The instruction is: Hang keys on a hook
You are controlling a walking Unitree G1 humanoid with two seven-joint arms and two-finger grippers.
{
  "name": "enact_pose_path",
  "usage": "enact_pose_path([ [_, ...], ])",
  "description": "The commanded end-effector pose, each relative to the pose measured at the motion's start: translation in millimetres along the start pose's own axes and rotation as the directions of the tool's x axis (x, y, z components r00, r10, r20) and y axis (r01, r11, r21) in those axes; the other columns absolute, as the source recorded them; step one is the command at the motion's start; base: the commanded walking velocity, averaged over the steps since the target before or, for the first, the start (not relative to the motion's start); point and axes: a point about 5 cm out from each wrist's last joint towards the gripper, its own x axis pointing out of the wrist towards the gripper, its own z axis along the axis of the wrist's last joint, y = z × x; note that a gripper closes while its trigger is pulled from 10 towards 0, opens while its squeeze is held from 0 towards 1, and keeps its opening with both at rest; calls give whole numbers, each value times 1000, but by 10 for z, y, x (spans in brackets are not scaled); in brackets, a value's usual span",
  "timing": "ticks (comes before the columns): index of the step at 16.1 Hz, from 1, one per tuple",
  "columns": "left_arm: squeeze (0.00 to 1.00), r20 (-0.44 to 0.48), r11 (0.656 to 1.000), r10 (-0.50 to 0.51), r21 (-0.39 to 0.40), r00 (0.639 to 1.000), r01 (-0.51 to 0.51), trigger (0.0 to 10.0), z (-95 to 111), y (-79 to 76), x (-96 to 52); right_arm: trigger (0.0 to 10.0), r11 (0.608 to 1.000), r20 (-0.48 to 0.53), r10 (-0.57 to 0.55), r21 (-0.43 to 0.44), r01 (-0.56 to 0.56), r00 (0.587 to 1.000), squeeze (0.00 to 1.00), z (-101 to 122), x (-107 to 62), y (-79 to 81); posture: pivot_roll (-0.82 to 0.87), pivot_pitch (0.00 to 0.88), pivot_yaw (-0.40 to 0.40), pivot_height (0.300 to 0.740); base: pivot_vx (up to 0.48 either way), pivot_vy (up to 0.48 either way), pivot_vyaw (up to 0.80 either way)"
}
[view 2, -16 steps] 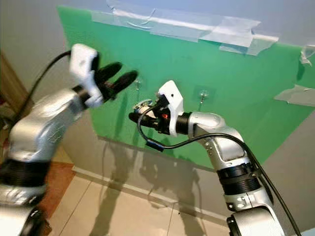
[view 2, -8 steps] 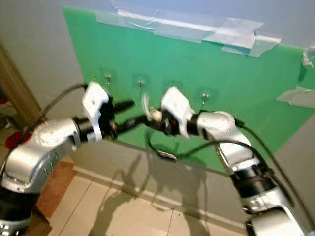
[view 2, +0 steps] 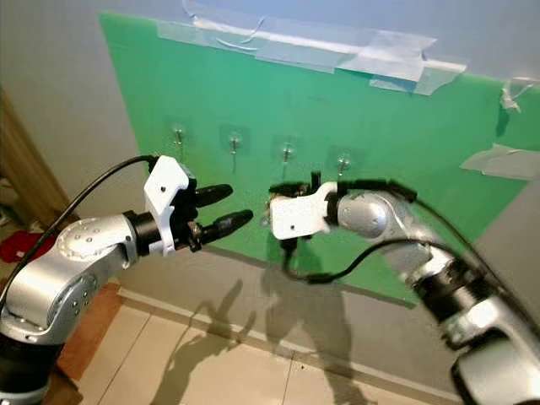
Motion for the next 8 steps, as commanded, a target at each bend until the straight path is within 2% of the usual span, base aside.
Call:
enact_pose_path([
  [1, 0, -10, 999, -44, 5, 999, 44, 10000, -5, -87, 3, 0, 984, 1, -26, -176, 25, 1000, 0, 0, 2, -64, -34, 0, -30, 740, 0, 0, 0],
  [2, 0, -12, 998, -56, 3, 998, 56, 10000, -13, -109, 1, 0, 973, 6, -38, -227, 39, 999, 0, -4, 0, -91, -34, 0, -30, 740, 0, 0, 0],
  [3, 0, -37, 997, -80, 1, 996, 80, 10000, -67, -151, -4, 0, 933, 27, -89, -348, 92, 996, 0, 8, -7, -195, -35, 0, -34, 740, 0, 0, 0],
  [4, 0, -53, 996, -90, 5, 995, 90, 10000, -98, -170, -6, 0, 904, 46, -115, -408, 123, 992, 0, 11, -11, -245, -35, 0, -36, 740, 0, 0, 0],
  [5, 0, -82, 995, -95, 13, 992, 96, 10000, -148, -187, -7, 0, 848, 84, -171, -495, 190, 982, 0, 18, -26, -338, -34, 0, -36, 740, 0, 0, 0],
  [6, 0, -95, 996, -88, 18, 992, 91, 10000, -171, -187, -4, 0, 818, 99, -216, -525, 236, 971, 0, 0, -41, -396, -34, 0, -39, 740, 0, 0, 0],
  [7, 0, -89, 996, -83, 18, 993, 85, 10000, -159, -183, 1, 0, 809, 100, -250, -524, 265, 963, 0, -42, -72, -427, -32, 0, -41, 740, 0, 0, 0],
  [8, 0, -87, 996, -81, 19, 993, 83, 10000, -148, -181, 3, 0, 801, 57, -283, -536, 269, 957, 0, -143, -117, -486, -32, 0, -41, 740, 0, 0, 0],
])
